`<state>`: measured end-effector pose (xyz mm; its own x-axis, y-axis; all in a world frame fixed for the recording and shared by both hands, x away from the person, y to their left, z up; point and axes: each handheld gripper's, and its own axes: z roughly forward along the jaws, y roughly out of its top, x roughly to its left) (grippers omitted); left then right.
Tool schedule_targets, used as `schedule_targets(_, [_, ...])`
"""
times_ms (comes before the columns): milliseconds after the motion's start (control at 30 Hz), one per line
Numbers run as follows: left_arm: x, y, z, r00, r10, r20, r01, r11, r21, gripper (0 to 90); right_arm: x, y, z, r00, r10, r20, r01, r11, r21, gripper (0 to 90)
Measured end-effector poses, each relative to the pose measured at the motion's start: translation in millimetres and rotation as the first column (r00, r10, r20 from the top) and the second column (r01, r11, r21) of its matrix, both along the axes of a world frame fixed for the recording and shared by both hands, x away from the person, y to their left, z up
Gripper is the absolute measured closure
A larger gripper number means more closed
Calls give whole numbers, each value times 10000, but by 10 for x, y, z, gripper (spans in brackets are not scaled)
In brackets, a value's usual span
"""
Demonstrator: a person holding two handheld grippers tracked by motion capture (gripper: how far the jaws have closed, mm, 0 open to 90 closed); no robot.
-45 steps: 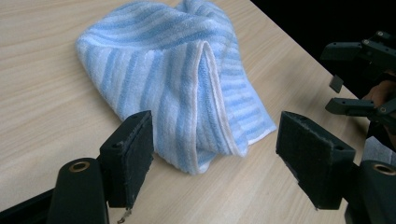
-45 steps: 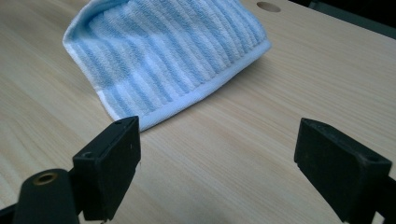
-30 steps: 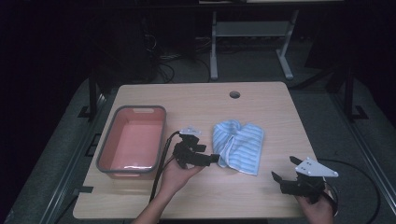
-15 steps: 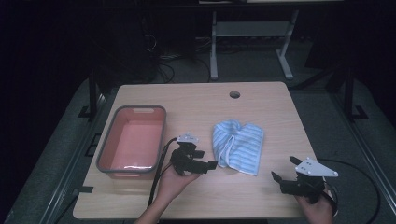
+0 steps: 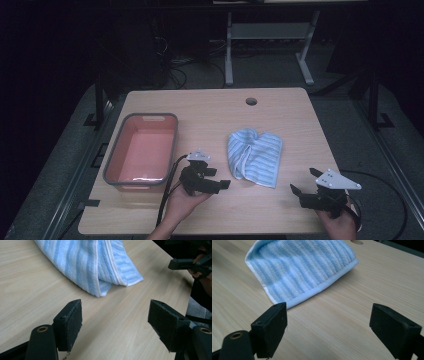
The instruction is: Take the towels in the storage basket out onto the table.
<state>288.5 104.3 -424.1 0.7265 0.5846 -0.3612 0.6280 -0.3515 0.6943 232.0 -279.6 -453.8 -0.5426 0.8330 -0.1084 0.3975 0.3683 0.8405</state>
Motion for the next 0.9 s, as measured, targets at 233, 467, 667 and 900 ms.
schedule_targets(233, [-74, 25, -26, 9999, -141, -3, 141, 9999, 65, 269, 1, 4, -4, 10000, 26, 20, -26, 10000, -10, 142])
schedule_targets(467, [-128, 51, -53, 9998, -193, -57, 193, 9997, 146, 270, -4, 2, -7, 10000, 51, 14, -51, 10000, -66, 141])
schedule_targets(667, [-161, 88, -97, 9997, -186, -158, 188, 9997, 130, 270, -8, 1, -12, 10000, 35, -19, -35, 10000, -50, 141])
schedule_targets(900, [-198, 123, -184, 9996, -171, -240, 175, 9997, 197, 270, -9, -2, -27, 10000, 29, -64, -29, 10000, -52, 141])
